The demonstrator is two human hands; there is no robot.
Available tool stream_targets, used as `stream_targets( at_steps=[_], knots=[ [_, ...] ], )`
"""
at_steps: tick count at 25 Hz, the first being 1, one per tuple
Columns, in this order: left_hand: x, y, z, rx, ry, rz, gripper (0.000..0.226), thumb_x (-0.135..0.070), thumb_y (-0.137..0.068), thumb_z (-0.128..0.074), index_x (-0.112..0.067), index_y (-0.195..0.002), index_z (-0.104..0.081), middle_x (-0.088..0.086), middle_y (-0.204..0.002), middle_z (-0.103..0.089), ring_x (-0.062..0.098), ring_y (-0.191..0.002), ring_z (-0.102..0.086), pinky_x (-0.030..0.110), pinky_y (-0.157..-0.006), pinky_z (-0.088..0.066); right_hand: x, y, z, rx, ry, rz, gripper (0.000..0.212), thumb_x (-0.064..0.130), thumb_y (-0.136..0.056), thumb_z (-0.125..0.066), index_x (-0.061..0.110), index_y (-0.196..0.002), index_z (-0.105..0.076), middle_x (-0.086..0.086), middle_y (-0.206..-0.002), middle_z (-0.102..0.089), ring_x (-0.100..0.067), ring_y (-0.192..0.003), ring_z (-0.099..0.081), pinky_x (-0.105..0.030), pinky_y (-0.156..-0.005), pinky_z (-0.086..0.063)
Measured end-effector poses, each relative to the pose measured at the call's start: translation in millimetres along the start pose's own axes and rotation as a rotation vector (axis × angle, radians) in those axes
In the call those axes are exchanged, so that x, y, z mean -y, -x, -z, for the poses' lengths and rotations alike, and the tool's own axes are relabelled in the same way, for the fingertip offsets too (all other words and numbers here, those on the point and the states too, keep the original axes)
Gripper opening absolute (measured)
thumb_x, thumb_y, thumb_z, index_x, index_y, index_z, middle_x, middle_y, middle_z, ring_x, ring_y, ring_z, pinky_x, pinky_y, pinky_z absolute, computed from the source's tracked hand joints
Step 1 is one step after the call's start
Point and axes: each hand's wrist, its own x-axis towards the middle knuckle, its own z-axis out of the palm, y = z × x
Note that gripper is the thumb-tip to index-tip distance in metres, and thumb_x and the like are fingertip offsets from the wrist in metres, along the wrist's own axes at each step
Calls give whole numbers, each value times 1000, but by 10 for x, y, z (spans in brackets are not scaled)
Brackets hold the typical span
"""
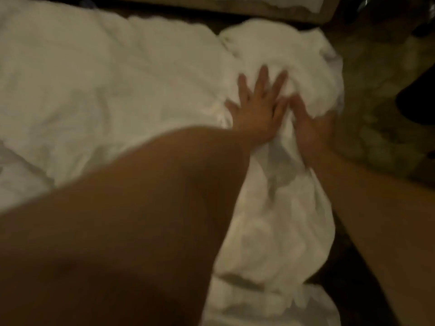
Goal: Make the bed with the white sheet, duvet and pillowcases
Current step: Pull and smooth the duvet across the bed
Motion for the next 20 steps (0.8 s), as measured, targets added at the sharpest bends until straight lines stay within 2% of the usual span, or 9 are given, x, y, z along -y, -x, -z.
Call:
stream_targets(
  at_steps=[2, 6, 10, 14, 16, 18, 20],
  knots=[
    [30, -123, -60, 54, -41, 20, 57, -58, -103, -22, -50, -156, -2, -15, -167, 8, 31, -152, 17, 75, -110, 2, 71, -114, -77, -50, 10, 23, 112, 75, -74, -68, 15, -157, -23, -5, -160, -33, -21, -146, -33, -25, -113, -23],
    [93, -325, -254, 37, -166, 34, 60, -60, -101, -17, -47, -156, 2, -13, -167, 8, 34, -152, 15, 71, -112, 7, 119, -424, -225, -142, 149, 108, 116, 78, -70, -69, 10, -154, -27, -9, -156, -38, -25, -143, -37, -33, -114, -28],
    [165, -322, -425, -41, -153, 14, 60, -60, -100, -23, -47, -157, -7, -15, -167, 3, 28, -152, 14, 63, -116, 13, -38, -579, -389, -214, 230, 137, 91, 76, -86, -52, 11, -148, -39, -14, -146, -50, -32, -133, -48, -40, -109, -37],
    [280, -401, -540, -76, -159, 6, 63, -64, -98, -28, -46, -156, -14, -16, -167, -2, 25, -153, 8, 60, -117, 11, -190, -741, -446, -143, 361, 304, 66, 61, -97, -45, 8, -136, -54, -19, -134, -60, -36, -122, -57, -37, -102, -42],
    [279, -409, -445, -29, -134, -2, 65, -65, -98, -27, -45, -157, -11, -17, -167, 1, 26, -153, 10, 60, -117, 10, -77, -786, -385, -71, 458, 329, 58, 53, -102, -42, 4, -128, -59, -23, -126, -62, -39, -117, -59, -37, -93, -44],
    [202, -392, -281, 33, -69, -11, 66, -66, -99, -25, -44, -157, -4, -18, -166, 4, 24, -153, 15, 60, -118, 11, 153, -825, -133, -90, 511, 356, 57, 49, -105, -38, 0, -125, -58, -27, -124, -62, -42, -115, -59, -34, -86, -41],
    [24, -400, -83, 42, -8, -22, 65, -63, -100, -23, -42, -158, -1, -16, -167, 6, 22, -152, 18, 59, -119, 10, 485, -881, 249, -194, 530, 403, 65, 52, -104, -36, -3, -136, -50, -28, -136, -54, -42, -126, -51, -37, -102, -40]
  ],
)
